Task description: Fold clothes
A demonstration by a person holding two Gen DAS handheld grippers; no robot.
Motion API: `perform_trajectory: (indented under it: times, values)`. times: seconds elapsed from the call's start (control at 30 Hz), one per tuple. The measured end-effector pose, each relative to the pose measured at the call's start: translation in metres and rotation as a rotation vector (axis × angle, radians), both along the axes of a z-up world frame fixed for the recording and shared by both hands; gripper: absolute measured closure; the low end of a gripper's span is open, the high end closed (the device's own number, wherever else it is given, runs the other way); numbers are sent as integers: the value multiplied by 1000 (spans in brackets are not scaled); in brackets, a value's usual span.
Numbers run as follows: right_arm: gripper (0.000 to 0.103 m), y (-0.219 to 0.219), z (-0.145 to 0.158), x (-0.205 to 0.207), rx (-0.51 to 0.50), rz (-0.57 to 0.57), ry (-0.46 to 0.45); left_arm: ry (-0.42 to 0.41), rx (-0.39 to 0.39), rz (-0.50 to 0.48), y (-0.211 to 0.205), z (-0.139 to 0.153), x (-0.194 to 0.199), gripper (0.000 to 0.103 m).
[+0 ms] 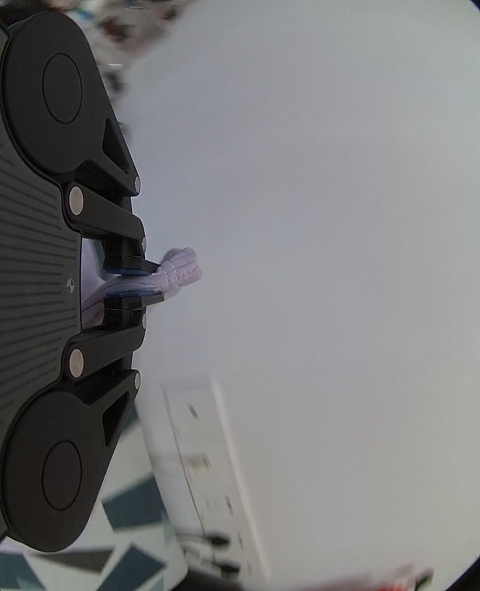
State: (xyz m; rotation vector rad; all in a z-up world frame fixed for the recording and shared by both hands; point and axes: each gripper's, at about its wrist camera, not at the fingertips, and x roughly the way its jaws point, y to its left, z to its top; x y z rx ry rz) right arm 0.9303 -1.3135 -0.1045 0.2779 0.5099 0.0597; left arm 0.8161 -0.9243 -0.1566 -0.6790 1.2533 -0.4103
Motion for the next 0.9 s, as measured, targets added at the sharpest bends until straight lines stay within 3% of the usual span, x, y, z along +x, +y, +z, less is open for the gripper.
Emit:
perform_trajectory:
  times: [0.07, 0.13, 0.27, 0.37, 0.47, 0.57, 0.7, 0.83, 0.9]
  values:
    - [95, 37, -26, 13, -85, 66, 61, -41, 45, 21, 5, 3, 4, 1]
    - [95, 70, -59, 29, -147, 123, 143, -26, 43, 10, 7, -1, 10, 0]
    - [95, 118, -113, 46, -181, 191, 318, 6, 9, -1, 12, -5, 21, 1]
    - [95, 133, -102, 38, -174, 189, 270, 8, -6, 4, 15, -5, 25, 1]
    - [95, 112, -75, 40, -63, 98, 185, 8, 6, 8, 16, -7, 31, 1]
    - [95, 101, -63, 46, -10, 123, 179, 20, 5, 9, 17, -11, 39, 1]
    - [94, 118, -89, 43, -99, 190, 244, 44, -28, 15, 15, -20, 46, 0]
    - [78, 134, -132, 34, -106, 274, 343, 48, -8, -11, 0, -25, 49, 0]
    - [69, 135, -136, 24, -119, 303, 349, 49, 8, -24, -9, -26, 50, 0]
